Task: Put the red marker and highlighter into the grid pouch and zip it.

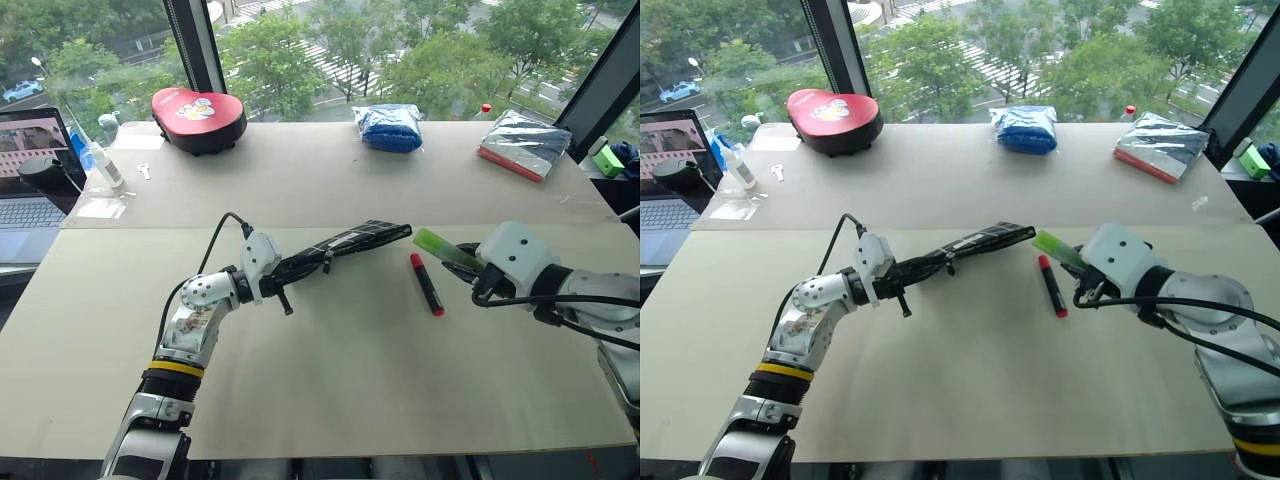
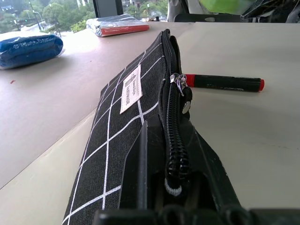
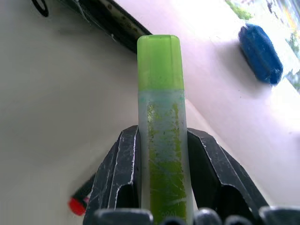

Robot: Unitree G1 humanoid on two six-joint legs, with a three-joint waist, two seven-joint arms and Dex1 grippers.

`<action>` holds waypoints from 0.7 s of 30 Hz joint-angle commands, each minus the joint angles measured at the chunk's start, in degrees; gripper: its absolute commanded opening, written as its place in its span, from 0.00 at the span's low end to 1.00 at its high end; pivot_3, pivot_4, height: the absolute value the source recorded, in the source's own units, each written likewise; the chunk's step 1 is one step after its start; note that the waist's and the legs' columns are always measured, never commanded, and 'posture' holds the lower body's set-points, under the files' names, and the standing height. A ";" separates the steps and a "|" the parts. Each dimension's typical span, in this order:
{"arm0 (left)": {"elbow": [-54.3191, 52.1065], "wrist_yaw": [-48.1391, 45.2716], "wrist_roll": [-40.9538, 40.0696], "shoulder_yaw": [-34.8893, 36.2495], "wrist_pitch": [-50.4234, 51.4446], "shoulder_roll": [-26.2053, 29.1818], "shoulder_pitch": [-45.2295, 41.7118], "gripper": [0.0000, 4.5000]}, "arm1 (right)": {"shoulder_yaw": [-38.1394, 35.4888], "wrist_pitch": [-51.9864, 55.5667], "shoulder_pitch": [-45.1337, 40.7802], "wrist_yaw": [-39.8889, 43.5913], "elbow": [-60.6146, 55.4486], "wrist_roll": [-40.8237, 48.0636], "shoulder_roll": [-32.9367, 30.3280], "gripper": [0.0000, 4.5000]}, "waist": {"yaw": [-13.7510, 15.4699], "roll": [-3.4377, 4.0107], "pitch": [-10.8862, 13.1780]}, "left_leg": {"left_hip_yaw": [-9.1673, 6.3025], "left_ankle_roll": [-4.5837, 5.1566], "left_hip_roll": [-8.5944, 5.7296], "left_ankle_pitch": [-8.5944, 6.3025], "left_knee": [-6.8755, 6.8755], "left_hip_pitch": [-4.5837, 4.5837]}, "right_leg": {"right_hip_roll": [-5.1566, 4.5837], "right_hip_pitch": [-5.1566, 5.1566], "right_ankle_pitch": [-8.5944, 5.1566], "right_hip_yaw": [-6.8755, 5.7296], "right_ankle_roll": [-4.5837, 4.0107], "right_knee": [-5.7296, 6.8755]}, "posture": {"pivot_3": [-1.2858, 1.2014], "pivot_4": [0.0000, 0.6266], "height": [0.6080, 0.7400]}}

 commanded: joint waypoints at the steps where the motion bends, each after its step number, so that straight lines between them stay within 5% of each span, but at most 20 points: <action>1: -3.59 0.67 -0.61 0.39 0.40 0.40 0.88 0.00 | 4.68 -5.96 -5.69 2.09 3.38 -3.31 0.74 0.23 | -0.01 -0.02 0.01 | 0.00 -0.01 0.00 0.00 0.00 0.00 | 0.00 -0.01 0.00 -0.01 0.00 0.00 | 0.52 0.24 1.00; 21: -6.13 1.66 -0.32 0.21 0.45 1.55 3.06 0.00 | 10.25 -11.15 -11.66 6.10 11.44 -7.80 4.04 0.23 | 0.87 -0.03 0.02 | -0.03 -0.08 -0.02 0.03 -0.02 -0.06 | -0.03 -0.10 0.01 -0.01 -0.02 0.02 | 0.52 0.24 1.00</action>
